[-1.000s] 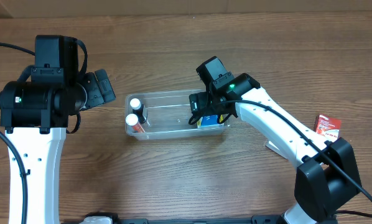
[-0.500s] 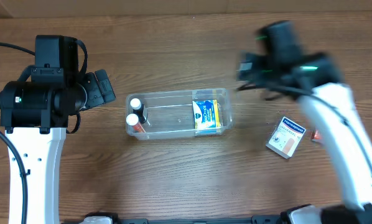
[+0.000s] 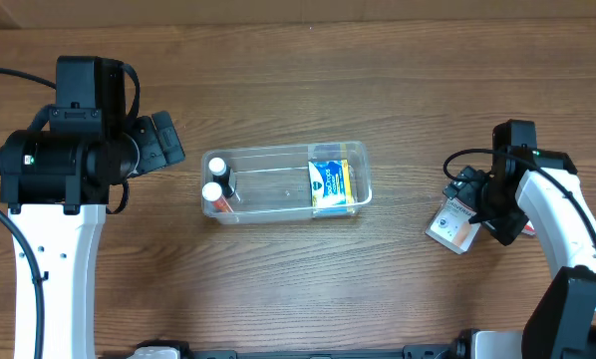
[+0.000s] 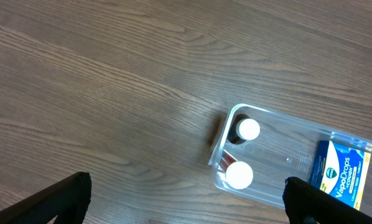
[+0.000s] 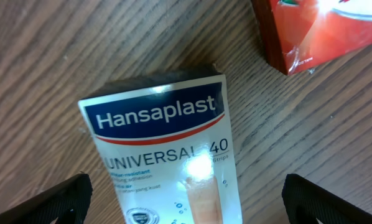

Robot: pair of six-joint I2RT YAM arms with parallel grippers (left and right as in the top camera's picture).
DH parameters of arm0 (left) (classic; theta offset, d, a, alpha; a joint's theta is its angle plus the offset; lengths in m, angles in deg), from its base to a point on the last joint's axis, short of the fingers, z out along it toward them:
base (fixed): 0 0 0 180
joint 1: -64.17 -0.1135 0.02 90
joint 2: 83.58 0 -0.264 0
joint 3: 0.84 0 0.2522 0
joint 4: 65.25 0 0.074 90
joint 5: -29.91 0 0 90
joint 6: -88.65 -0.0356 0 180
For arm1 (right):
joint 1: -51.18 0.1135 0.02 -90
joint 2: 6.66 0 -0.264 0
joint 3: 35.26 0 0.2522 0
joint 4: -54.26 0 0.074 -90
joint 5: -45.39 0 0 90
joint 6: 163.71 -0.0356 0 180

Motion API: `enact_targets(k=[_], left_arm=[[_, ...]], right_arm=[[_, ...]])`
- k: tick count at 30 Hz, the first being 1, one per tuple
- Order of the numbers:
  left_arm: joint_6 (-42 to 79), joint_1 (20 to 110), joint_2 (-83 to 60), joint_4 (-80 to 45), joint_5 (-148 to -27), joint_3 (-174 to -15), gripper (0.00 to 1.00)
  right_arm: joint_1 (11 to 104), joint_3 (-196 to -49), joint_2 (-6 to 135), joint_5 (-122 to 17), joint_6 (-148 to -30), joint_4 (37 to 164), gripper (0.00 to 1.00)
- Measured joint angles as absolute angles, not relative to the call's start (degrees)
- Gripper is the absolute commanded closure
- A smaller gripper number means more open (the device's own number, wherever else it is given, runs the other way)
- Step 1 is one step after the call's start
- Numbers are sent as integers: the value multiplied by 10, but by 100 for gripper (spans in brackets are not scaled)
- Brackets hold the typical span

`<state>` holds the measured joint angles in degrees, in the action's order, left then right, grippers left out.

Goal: Pack container
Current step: 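Grasp the white Hansaplast box with the right gripper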

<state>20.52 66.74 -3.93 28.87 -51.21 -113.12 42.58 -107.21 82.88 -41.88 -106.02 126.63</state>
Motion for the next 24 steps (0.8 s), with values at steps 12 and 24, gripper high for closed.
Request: enact_targets(k=[12, 24], left_arm=[[205, 667, -39, 289, -512, -1131, 0], [205, 667, -39, 289, -512, -1131, 0]], right_arm=[[426, -1037, 838, -430, -1008, 1222, 0], [426, -991, 838, -437, -1001, 1176, 22]])
